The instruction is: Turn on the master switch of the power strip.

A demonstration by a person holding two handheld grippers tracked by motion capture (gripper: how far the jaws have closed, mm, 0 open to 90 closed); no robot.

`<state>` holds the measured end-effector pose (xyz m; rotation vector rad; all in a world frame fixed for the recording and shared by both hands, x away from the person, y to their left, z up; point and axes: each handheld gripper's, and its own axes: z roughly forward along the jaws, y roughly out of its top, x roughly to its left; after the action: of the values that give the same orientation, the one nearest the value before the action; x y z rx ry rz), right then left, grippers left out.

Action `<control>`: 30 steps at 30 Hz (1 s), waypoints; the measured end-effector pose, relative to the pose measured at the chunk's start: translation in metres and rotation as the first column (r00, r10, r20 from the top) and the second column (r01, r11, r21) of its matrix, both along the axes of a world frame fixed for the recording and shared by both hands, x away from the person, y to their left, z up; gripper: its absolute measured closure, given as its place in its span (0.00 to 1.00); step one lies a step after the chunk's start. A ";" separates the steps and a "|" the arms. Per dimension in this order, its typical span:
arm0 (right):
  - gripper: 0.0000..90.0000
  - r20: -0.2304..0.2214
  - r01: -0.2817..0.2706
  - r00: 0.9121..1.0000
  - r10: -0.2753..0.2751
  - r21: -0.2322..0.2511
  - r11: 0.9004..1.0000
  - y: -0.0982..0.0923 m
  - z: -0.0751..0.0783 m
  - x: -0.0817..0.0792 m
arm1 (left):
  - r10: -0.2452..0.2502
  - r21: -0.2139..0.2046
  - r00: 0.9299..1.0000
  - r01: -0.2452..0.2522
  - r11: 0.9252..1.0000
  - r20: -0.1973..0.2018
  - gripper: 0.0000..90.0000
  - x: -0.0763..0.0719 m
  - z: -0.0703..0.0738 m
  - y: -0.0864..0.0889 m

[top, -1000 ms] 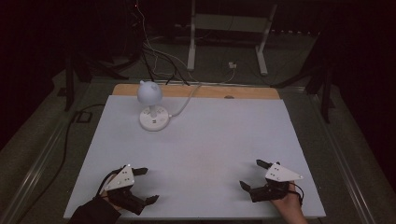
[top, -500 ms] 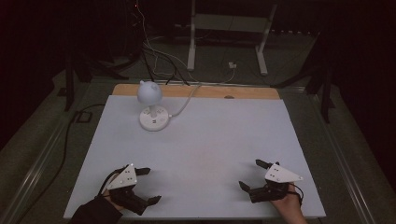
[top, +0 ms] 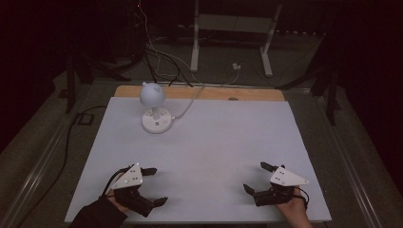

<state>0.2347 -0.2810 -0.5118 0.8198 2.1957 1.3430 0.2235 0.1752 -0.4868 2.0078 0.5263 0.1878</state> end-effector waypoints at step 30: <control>0.00 -0.008 -0.001 1.000 0.001 0.002 1.000 0.000 -0.001 0.000 | 0.136 -0.038 0.991 -0.136 0.990 0.016 0.00 0.042 0.025 -0.008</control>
<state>0.2345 -0.2806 -0.5124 0.8262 2.2019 1.3446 0.2658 0.1669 -0.4613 1.9332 0.6512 0.2777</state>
